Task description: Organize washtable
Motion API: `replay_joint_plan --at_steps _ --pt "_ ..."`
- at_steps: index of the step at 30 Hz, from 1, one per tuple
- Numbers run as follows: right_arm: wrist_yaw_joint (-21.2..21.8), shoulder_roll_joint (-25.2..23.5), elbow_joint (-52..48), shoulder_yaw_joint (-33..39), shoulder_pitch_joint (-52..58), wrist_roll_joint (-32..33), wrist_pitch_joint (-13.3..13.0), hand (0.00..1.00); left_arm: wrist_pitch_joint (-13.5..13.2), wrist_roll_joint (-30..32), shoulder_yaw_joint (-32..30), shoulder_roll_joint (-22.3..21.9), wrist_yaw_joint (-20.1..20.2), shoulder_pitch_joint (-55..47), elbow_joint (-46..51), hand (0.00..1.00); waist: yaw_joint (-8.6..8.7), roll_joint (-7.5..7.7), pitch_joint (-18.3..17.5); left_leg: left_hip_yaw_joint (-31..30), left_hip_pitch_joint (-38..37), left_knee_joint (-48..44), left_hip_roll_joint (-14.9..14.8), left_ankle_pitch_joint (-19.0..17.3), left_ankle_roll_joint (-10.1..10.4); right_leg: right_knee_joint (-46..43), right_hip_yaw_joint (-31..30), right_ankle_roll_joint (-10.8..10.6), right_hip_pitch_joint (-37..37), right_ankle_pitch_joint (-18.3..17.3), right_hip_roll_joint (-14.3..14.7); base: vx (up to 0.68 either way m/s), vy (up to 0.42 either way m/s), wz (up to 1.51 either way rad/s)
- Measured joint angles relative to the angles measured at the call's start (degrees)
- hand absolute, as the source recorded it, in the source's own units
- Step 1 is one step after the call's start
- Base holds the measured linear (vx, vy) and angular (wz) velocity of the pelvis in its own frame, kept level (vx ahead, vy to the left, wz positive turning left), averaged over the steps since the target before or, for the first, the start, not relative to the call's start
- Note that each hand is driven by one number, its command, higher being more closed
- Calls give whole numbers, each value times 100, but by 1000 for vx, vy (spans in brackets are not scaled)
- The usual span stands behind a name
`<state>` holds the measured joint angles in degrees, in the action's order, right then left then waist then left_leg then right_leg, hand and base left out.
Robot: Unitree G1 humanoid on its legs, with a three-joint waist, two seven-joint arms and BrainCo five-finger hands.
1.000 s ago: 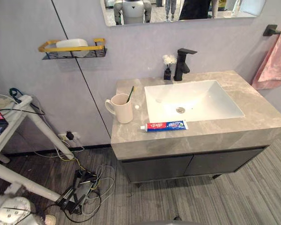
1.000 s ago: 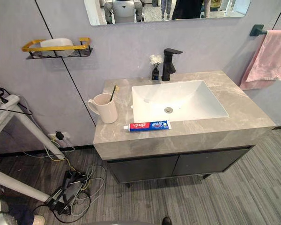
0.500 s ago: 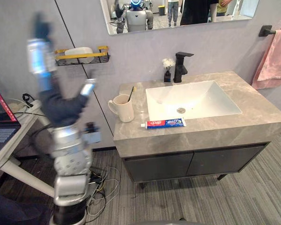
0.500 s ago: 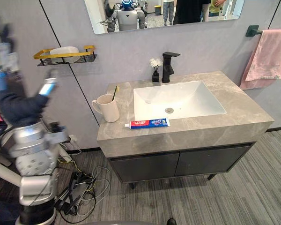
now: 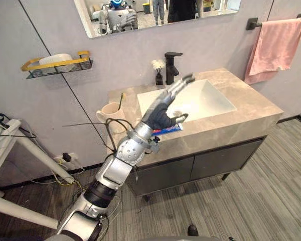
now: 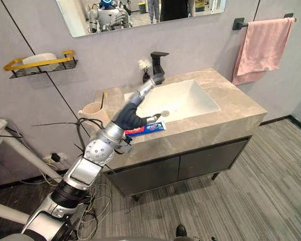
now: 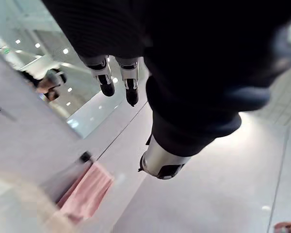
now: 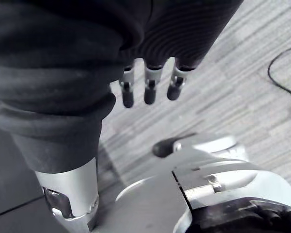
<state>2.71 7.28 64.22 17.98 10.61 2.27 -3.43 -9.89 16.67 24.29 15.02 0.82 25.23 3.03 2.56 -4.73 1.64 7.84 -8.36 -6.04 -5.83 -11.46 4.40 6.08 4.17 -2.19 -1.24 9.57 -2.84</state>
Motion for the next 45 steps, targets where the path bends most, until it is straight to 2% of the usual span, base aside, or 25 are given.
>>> replay_joint_plan --at_steps 4,8,12,17,23,26,31,34,45 --pt "16 5 -42 -82 -34 0 -5 0 154 358 56 -13 25 256 -1096 0 70 14 161 6 -40 6 -31 -10 25 0 -15 -29 -11 0 58 18 -1 -1" --pt "23 2 -57 -200 -183 -2 -15 0 346 892 42 -16 -132 504 -1718 0 171 30 347 75 -15 21 -26 -18 37 0 -96 -31 -95 0 69 10 17 -8" --pt "21 -2 -60 -223 -252 -2 -14 0 509 1378 3 -12 -377 637 -2058 0 291 33 450 104 66 32 -29 -13 30 -2 -125 -22 -211 10 81 39 13 -7" --pt "0 -5 -42 -221 -254 -4 -14 0 638 1779 -46 14 -460 643 -2105 0 301 -5 502 91 25 39 -9 -20 41 -2 -207 -30 -223 9 84 53 23 -10" --pt "-4 -6 -42 -214 -246 -3 -19 0 689 1795 -114 266 -393 638 -2105 0 297 -8 521 48 14 35 3 -20 41 0 -186 -34 -206 9 71 -17 0 2" --pt "-4 -2 -46 -207 -246 -3 -19 0 689 1740 -138 493 -174 629 -2051 0 293 -21 537 -2 17 37 -20 -21 43 1 -129 -38 -185 0 73 -54 -19 7" --pt "1 7 -128 -201 -240 0 -23 0 612 1207 10 1073 281 548 -1626 0 295 -133 613 -3 -11 75 -103 -47 84 1 -119 -78 -179 -40 93 -30 -10 -1" --pt "21 18 -144 -215 -239 -1 -18 0 548 990 10 1165 402 540 -1582 0 295 -158 605 -5 -30 112 -124 -22 78 0 -108 -52 -176 -59 151 -1 -10 0" --pt "106 95 -57 -235 -244 1 -37 0 560 994 -6 1241 397 464 -1586 0 297 -157 609 -15 -36 110 -84 -24 81 0 -103 -37 -160 -65 151 17 3 0"
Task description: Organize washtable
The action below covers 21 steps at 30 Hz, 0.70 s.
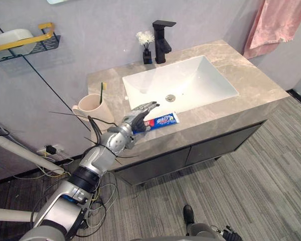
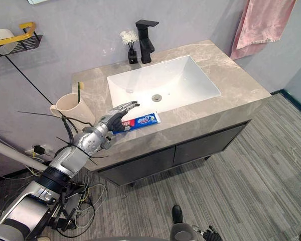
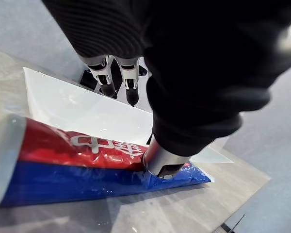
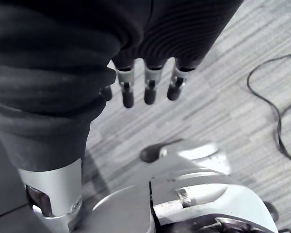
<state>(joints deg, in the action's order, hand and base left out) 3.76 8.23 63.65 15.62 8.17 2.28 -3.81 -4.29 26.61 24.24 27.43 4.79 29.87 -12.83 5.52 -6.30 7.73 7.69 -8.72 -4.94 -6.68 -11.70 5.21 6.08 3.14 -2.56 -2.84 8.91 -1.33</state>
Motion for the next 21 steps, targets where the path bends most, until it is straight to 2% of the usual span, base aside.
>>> replay_joint_plan --at_steps 21 --pt "1 23 0 -125 -10 -10 -6 0 59 1 -262 -37 3 -426 -120 0 -11 30 21 3 0 -14 -38 0 0 2 0 0 -6 -69 9 0 0 0"
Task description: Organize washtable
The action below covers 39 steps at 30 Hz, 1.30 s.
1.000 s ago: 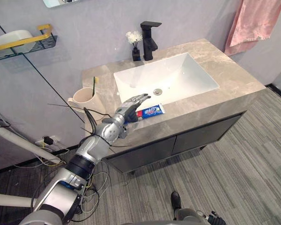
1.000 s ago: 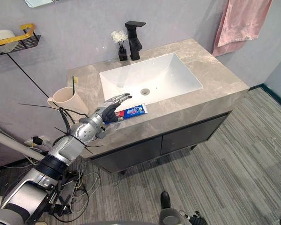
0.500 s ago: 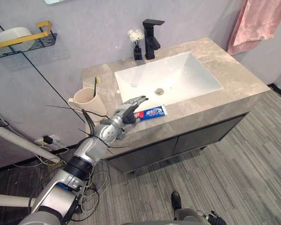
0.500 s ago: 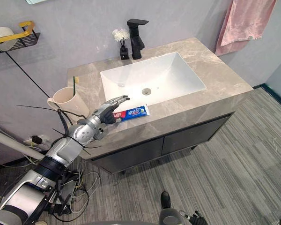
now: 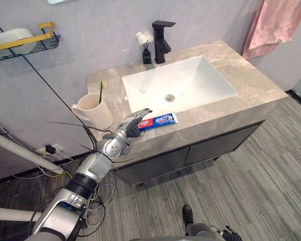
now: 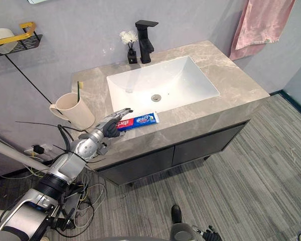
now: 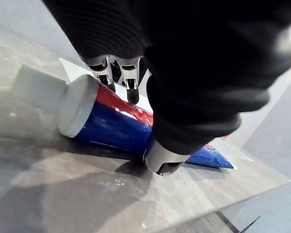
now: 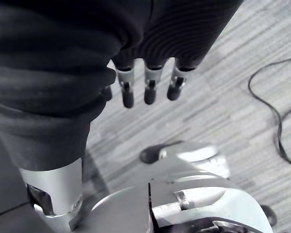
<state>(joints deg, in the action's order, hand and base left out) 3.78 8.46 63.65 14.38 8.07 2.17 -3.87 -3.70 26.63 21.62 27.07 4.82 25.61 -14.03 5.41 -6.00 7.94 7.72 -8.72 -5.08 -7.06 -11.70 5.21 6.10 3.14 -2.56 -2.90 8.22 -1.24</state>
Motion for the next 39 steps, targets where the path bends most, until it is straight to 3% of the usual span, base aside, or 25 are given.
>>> replay_joint_plan --at_steps 8,9,27,32,39 --pt "0 64 -1 -118 -2 0 -6 0 7 12 0 0 -18 0 -4 0 1 1 0 7 0 -1 0 0 0 0 -7 8 -6 -6 0 0 0 0" --pt "0 70 -1 -130 -2 0 -7 0 8 24 -2 0 -17 0 -5 100 0 1 0 9 0 -1 0 0 0 0 -10 9 -10 -7 0 0 0 0" --pt "0 113 -101 -357 3 -6 -24 0 -25 59 -210 4 -13 4 -114 100 11 5 4 40 -1 -97 -1 -1 2 0 -123 15 -22 -26 14 0 0 -2" --pt "-5 134 -117 -478 2 -6 -42 0 -44 432 -262 -17 -262 -112 -99 100 16 4 3 39 -4 -98 -4 -1 2 0 -153 21 -30 -29 23 -2 2 -3" --pt "-67 73 -486 -507 165 69 -124 0 254 1429 -934 -797 -686 -951 697 100 6 4 3 41 -6 -117 6 -1 2 -1 -199 13 -33 2 28 -2 3 -2"
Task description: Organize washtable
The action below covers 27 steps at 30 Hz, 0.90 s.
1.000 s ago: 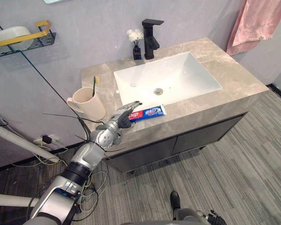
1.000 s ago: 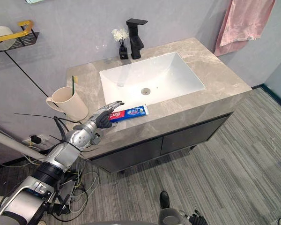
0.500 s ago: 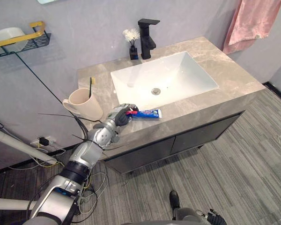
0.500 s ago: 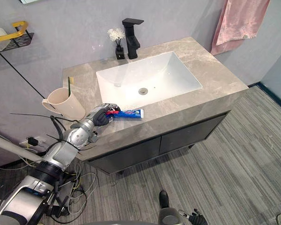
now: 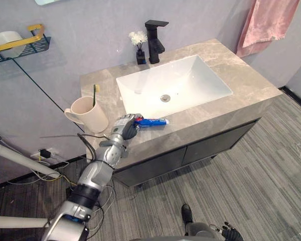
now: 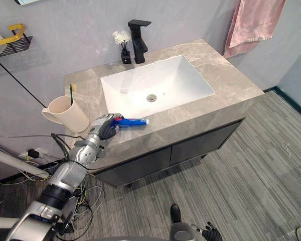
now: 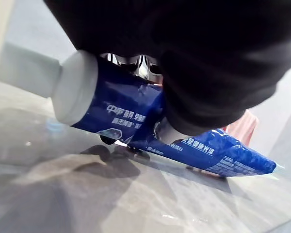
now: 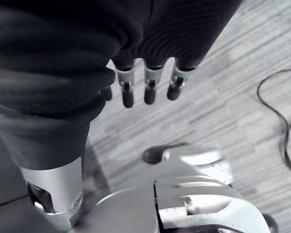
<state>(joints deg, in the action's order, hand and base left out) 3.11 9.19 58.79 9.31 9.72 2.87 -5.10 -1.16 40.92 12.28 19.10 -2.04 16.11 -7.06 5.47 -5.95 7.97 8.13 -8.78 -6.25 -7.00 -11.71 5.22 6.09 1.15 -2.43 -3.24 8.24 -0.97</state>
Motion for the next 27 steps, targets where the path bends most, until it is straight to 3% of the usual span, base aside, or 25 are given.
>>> replay_joint_plan --at_steps 3,8,11,15,18,22,24,27 --pt "-64 -98 -863 28 356 185 -21 0 16 40 -137 -184 -115 -410 345 100 -16 3 -1 22 -6 -40 13 0 0 -1 -107 5 -2 23 24 -8 2 -13" --pt "-79 -446 -3308 342 1008 615 -130 0 47 41 -401 -670 -384 -734 1306 100 -150 17 -9 307 -127 -61 93 8 -13 -4 -461 28 -63 152 70 -28 12 -39" --pt "-195 -598 -4660 679 1052 673 -287 0 -136 41 -431 -832 -596 -751 1858 100 -141 67 -19 401 -210 -66 114 3 -19 -3 -626 17 -53 195 94 -50 15 -31" --pt "-318 -660 -6910 1295 918 983 -616 0 -522 28 -447 -1010 -761 -754 2410 100 -158 162 -19 466 -212 -70 83 -130 -201 -3 -657 36 -104 181 165 -101 -10 -13" --pt "-345 -646 -8228 1465 665 1327 -976 0 -629 16 -445 -1010 -842 -755 2482 100 -177 211 -40 489 -189 -74 54 -227 -194 -3 -603 45 -110 187 188 -111 -10 -9" --pt "-272 -655 -9417 1072 337 2205 -1537 0 -757 -53 -281 -1014 -1006 -742 2501 100 -218 365 -150 481 -167 -115 62 -232 -196 -5 -537 119 -125 257 166 -49 -13 -3" --pt "-157 -642 -9815 468 282 3115 -1890 0 -829 -165 64 -1074 -1139 -663 2499 100 -319 391 -278 452 -39 -208 67 -251 -163 -6 -438 122 -217 341 126 -7 -5 2" --pt "-171 -607 -9772 -235 26 3721 -1925 0 -844 -212 318 -1113 -1221 -493 2493 100 -340 343 -311 421 -40 -273 101 -251 -162 -31 -428 99 -214 452 80 8 15 3"
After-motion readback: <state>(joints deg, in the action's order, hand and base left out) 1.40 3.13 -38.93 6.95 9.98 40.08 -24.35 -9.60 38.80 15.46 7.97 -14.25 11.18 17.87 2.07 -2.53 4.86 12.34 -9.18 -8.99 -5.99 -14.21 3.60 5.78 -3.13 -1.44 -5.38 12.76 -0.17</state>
